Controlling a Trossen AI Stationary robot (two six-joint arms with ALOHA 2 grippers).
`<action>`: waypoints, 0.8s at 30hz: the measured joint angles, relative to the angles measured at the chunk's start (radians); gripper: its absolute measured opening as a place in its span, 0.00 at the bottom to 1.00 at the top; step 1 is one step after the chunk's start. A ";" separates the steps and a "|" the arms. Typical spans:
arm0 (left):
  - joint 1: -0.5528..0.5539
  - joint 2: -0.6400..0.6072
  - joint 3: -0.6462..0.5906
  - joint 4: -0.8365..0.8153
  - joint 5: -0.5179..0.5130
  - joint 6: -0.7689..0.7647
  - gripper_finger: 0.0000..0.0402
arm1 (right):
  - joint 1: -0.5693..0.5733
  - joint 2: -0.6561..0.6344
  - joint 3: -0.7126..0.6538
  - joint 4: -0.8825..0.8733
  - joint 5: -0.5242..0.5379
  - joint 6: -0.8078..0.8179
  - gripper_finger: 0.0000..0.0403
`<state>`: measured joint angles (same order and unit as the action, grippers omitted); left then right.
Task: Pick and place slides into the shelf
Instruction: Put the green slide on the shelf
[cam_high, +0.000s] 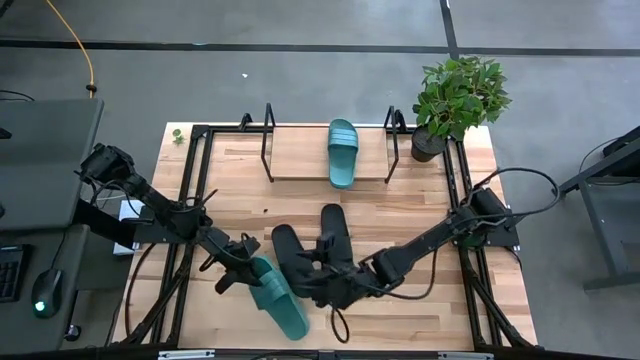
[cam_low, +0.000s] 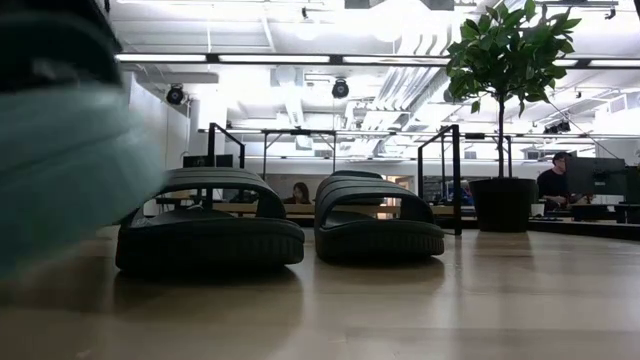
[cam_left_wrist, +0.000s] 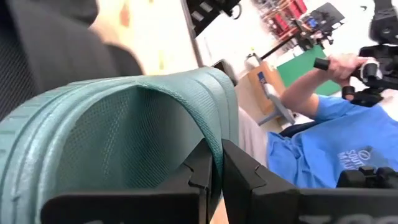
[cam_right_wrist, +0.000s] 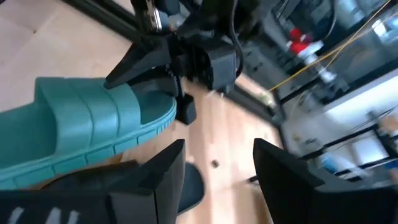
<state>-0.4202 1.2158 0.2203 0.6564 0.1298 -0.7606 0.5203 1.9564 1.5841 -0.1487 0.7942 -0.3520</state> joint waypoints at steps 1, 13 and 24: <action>0.000 -0.003 0.008 -0.001 0.001 0.011 0.02 | 0.008 0.000 0.000 0.019 0.016 -0.026 0.45; 0.001 -0.071 0.124 -0.167 0.010 0.111 0.03 | 0.065 0.000 0.000 0.130 0.115 -0.214 0.45; 0.001 -0.144 0.160 -0.264 -0.022 0.152 0.03 | 0.088 0.049 0.000 0.225 0.125 -0.354 0.45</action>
<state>-0.4194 1.0716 0.3805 0.3925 0.1076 -0.6084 0.6078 2.0050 1.5845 0.0759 0.9189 -0.7064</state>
